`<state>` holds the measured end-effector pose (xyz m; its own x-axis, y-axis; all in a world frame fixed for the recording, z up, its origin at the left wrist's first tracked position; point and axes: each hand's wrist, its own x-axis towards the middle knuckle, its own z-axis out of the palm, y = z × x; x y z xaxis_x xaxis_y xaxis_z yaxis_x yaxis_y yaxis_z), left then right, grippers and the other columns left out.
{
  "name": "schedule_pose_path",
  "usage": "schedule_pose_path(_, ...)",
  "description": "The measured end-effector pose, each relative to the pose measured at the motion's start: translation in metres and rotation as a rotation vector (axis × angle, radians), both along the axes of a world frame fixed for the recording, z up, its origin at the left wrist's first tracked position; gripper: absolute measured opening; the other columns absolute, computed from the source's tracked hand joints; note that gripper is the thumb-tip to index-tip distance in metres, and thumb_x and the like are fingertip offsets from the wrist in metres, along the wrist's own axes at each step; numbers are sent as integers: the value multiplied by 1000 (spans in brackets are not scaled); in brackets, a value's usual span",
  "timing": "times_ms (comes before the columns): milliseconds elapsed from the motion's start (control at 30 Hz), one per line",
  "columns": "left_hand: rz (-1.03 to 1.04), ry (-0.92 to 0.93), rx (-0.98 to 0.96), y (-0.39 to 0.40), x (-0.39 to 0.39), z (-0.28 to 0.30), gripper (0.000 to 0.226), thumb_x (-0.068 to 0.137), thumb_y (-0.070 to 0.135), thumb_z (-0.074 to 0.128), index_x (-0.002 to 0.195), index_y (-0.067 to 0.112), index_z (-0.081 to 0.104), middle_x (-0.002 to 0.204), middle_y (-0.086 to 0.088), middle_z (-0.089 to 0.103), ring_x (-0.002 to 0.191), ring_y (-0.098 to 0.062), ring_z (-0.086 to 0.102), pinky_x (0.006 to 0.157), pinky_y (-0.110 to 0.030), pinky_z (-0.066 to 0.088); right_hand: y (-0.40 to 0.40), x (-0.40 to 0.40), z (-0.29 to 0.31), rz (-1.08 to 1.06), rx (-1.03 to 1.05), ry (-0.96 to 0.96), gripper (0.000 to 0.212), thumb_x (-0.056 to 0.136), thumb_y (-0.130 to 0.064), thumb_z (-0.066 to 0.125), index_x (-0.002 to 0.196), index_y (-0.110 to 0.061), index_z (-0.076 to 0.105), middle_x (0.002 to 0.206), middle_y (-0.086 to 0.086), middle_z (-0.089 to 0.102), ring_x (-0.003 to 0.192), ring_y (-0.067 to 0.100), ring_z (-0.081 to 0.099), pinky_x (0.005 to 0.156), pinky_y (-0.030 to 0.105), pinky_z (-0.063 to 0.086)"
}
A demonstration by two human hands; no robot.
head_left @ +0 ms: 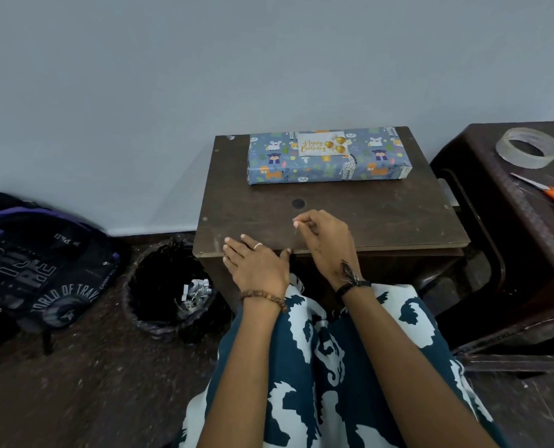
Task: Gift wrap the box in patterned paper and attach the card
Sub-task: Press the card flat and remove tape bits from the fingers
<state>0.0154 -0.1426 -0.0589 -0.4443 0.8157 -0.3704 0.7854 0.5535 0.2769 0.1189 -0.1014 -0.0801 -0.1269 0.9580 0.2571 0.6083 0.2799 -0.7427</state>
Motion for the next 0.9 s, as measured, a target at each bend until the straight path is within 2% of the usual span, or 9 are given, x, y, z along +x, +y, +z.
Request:
schedule_pose_path(167, 16, 5, 110, -1, -13, -1, 70, 98, 43, 34, 147, 0, 8, 155, -20, 4, 144, -30, 4, 116, -43, 7, -1, 5, 1, -12, -31, -27, 14, 92, -25, 56, 93, -17, 67, 89, -3, 63, 80, 13, 59, 71, 37, 51)
schedule_pose_path(300, -62, 37, 174, 1, -34, -5, 58, 100, 30, 35, 147, 3, 15, 157, -11, 10, 144, -27, 6, 116, -43, 7, 0, 6, 1, -13, -46, -26, 13, 92, -25, 55, 91, -18, 67, 86, -7, 61, 77, 8, 56, 70, 34, 51)
schedule_pose_path(400, -128, 21, 233, -2, -48, -6, 50, 99, 21, 41, 145, 8, 27, 154, -10, 23, 141, -27, 20, 114, -38, 18, 0, 3, 3, -6, -54, -31, 14, 92, -25, 55, 90, -19, 67, 84, -10, 59, 76, 6, 54, 69, 31, 49)
schedule_pose_path(533, -35, -59, 404, -11, -65, -8, 41, 91, 11, 56, 130, 23, 54, 132, -7, 56, 121, -27, 51, 97, -33, 38, 0, -6, 2, -1, -86, 12, 14, 91, -26, 55, 88, -19, 67, 84, -7, 64, 74, 7, 58, 70, 32, 51)
schedule_pose_path(633, 79, -212, 582, -13, -74, -16, 36, 84, 1, 61, 115, 21, 67, 111, -4, 69, 107, -20, 62, 95, -29, 47, -1, -12, 2, 8, -110, 58, 13, 91, -26, 56, 87, -20, 67, 85, -5, 65, 74, 9, 61, 70, 36, 54)
schedule_pose_path(767, 149, -314, 709, -10, -71, -18, 36, 81, -10, 60, 108, 12, 68, 95, -4, 68, 86, -11, 63, 88, -24, 50, -3, -21, 5, 18, -122, 95, 11, 90, -25, 57, 87, -22, 67, 83, -6, 66, 72, 9, 61, 69, 35, 55)
schedule_pose_path(833, 137, -234, 732, -8, -71, -19, 38, 80, -9, 62, 111, 12, 66, 96, -5, 60, 84, -11, 55, 81, -18, 46, -3, -25, 5, 23, -130, 107, 11, 90, -25, 57, 86, -23, 67, 82, -5, 66, 73, 9, 62, 69, 35, 55)
schedule_pose_path(900, 151, -156, 726, -7, -73, -22, 33, 80, -2, 67, 111, 10, 66, 100, -7, 54, 91, -15, 53, 81, -19, 43, -3, -29, 5, 31, -138, 112, 11, 90, -25, 57, 86, -24, 67, 81, -5, 66, 73, 9, 62, 70, 36, 55)
